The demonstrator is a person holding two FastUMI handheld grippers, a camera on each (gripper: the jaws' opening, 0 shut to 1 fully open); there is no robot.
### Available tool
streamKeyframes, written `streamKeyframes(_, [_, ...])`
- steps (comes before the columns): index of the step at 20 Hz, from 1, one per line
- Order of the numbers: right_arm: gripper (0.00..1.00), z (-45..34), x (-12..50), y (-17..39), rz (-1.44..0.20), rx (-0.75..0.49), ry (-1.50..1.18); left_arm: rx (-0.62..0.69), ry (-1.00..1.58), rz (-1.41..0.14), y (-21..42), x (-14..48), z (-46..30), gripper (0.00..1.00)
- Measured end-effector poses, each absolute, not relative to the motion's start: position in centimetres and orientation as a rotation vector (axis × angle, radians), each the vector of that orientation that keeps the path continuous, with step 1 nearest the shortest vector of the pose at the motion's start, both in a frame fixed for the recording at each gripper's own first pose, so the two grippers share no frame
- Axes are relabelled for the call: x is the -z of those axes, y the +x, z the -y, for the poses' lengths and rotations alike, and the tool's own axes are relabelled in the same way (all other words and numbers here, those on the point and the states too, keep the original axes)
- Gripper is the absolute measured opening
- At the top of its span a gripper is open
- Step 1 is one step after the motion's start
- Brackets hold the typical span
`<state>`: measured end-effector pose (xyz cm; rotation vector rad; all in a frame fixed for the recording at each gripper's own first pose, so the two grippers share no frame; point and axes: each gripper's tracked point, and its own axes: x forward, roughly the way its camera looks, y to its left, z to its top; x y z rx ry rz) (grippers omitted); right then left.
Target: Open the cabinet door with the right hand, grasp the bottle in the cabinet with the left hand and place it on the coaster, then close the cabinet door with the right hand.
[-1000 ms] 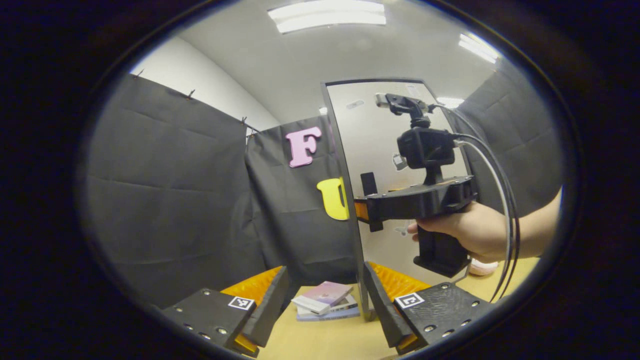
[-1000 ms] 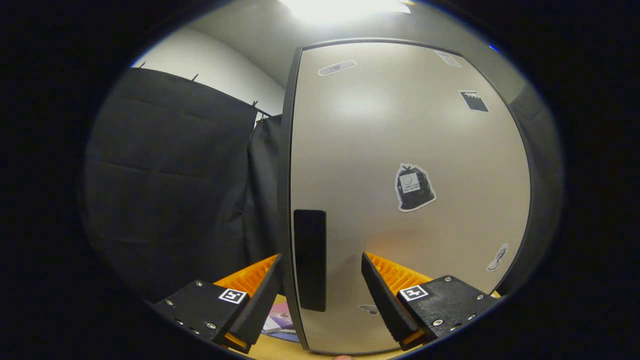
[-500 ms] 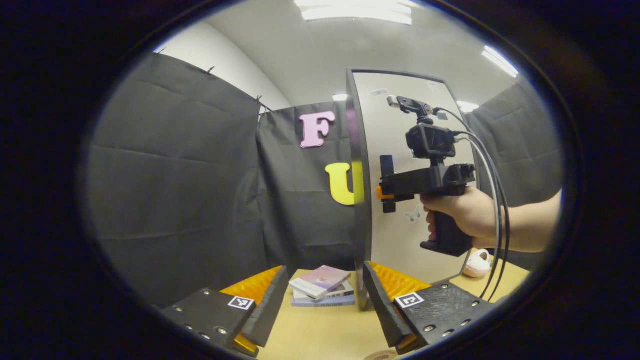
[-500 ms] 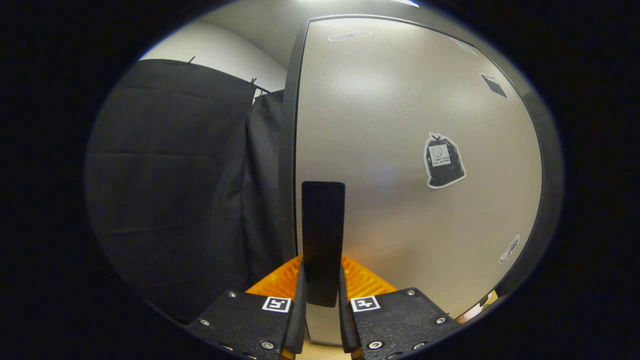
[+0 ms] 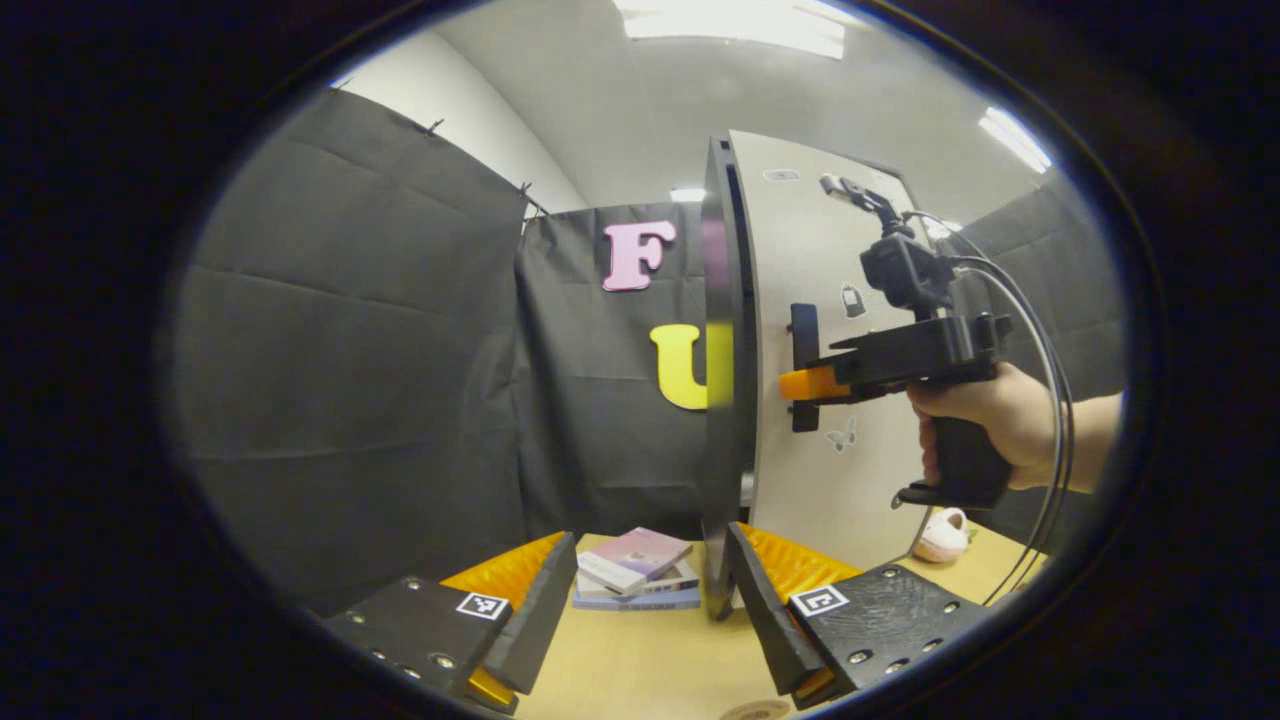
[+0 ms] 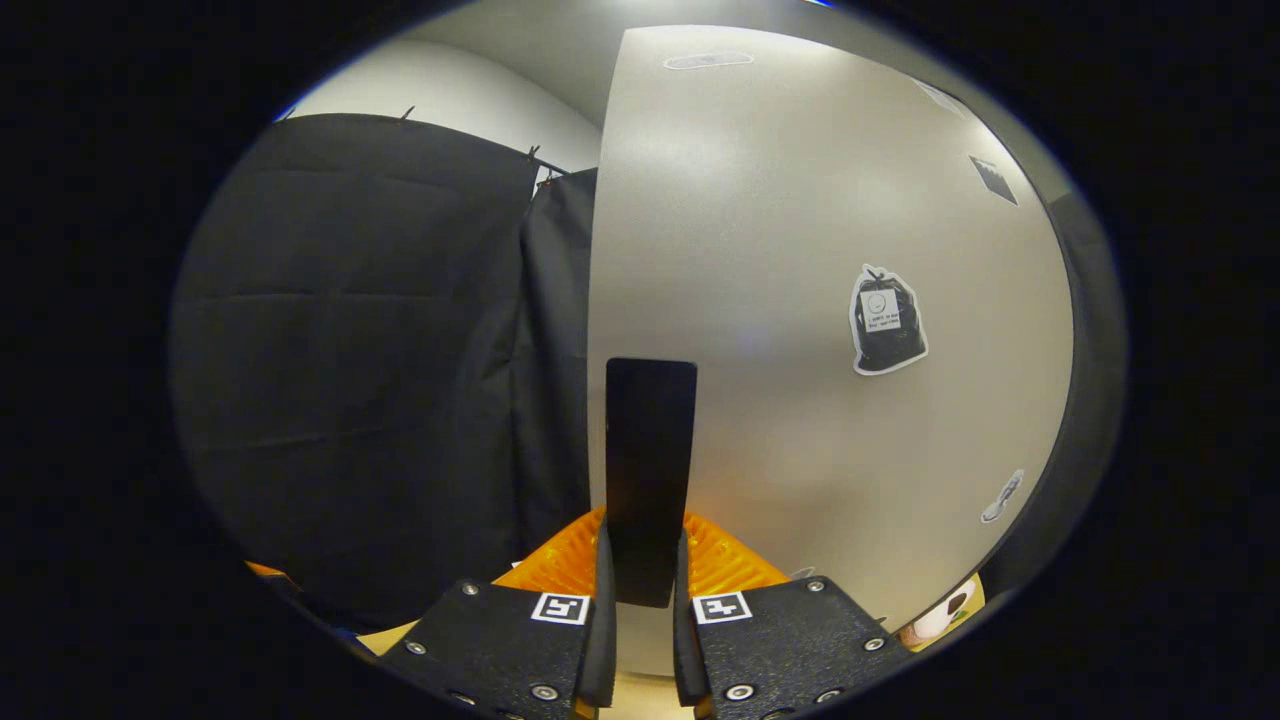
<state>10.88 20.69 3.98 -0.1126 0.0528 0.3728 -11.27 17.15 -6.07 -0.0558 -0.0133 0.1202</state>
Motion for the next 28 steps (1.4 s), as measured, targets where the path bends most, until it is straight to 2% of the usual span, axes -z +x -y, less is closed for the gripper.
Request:
streamKeyframes(1, [0.24, -20.6, -4.0, 10.4, -0.054, -0.383, -0.114, -0.110, -0.056, 0.003, -11.0, 6.3, -16.3, 0.93])
streamKeyframes(2, [0.24, -20.5, -3.9, 10.0, -0.055, -0.395, -0.115, -0.102, -0.055, 0.001, -11.0, 6.2, -15.5, 0.86])
streamKeyframes(3, [0.24, -20.4, -3.9, 9.6, -0.055, -0.410, -0.117, -0.096, -0.056, 0.001, -11.2, 6.3, -14.7, 0.93])
streamKeyframes(5, [0.24, -20.2, -4.0, 8.8, -0.045, -0.454, -0.105, -0.091, -0.061, 0.003, -11.6, 5.6, -13.1, 0.93])
streamKeyframes(6, [0.24, -20.1, -4.1, 8.6, -0.041, -0.473, -0.100, -0.095, -0.064, 0.003, -11.9, 5.2, -12.4, 0.86])
streamKeyframes(7, [0.24, -19.7, -3.9, 8.5, -0.040, -0.488, -0.102, -0.095, -0.067, 0.008, -12.2, 4.7, -11.3, 0.86])
streamKeyframes(8, [0.24, -19.4, -3.8, 8.5, -0.043, -0.502, -0.101, -0.104, -0.066, 0.013, -12.9, 4.1, -10.5, 0.93])
streamKeyframes(10, [0.24, -19.3, -3.8, 8.2, -0.058, -0.534, -0.108, -0.106, -0.080, 0.024, -14.3, 3.1, -8.8, 0.93])
streamKeyframes(11, [0.24, -19.2, -3.8, 8.3, -0.059, -0.553, -0.110, -0.095, -0.086, 0.033, -14.3, 3.0, -8.2, 0.86])
streamKeyframes(18, [0.19, -18.0, -3.4, 8.6, -0.074, -0.643, -0.103, -0.139, -0.070, 0.009, -17.0, 2.2, -5.0, 0.86])
streamKeyframes(19, [0.19, -17.8, -3.4, 8.6, -0.074, -0.654, -0.107, -0.144, -0.070, 0.006, -17.3, 2.1, -4.7, 0.93])
streamKeyframes(22, [0.19, -16.8, -3.3, 8.4, -0.082, -0.685, -0.112, -0.154, -0.054, -0.005, -17.8, 1.7, -3.6, 0.93])
streamKeyframes(28, [0.19, -12.0, -3.9, 4.8, -0.081, -0.692, -0.113, -0.129, -0.029, -0.003, -17.2, 1.1, 0.1, 0.93])
